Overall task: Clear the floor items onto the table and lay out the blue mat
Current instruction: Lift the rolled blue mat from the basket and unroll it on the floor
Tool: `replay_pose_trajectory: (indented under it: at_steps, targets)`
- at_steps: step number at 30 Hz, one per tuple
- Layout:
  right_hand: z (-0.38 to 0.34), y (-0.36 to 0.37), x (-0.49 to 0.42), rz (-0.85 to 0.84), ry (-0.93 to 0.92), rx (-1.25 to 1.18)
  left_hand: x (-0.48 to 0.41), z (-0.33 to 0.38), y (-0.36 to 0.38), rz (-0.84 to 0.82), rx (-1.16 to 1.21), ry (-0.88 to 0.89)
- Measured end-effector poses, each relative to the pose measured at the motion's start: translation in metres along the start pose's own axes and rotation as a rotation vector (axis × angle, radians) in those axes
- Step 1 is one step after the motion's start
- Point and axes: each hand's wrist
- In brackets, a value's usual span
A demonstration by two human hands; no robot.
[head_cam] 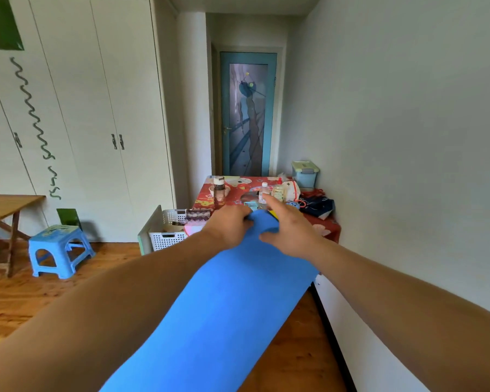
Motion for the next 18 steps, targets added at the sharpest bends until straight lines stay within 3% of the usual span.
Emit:
replay_pose_trajectory:
  at_steps: [6,8,12,18]
  targets:
    - [-0.016,0.003,-0.005,0.058,-0.052,0.208,0.010,-0.008,0.013,0.003,0.030,0.048]
    - [-0.008,0.003,-0.004,0.071,-0.009,0.197,0.021,-0.024,0.018,-0.032,0.104,-0.027]
    - [0.025,-0.002,-0.002,0.139,0.164,0.068,0.076,-0.084,0.038,-0.303,0.038,-0.224]
    - [0.065,-0.013,0.000,0.115,0.275,0.014,0.149,-0.145,0.039,-0.315,-0.116,-0.370]
Point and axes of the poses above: each hand's wrist, its own x-axis away from the middle knuckle, its own y-axis out of the palm, z = x × y, and after that the axes turned 14 degrees about y, right-handed
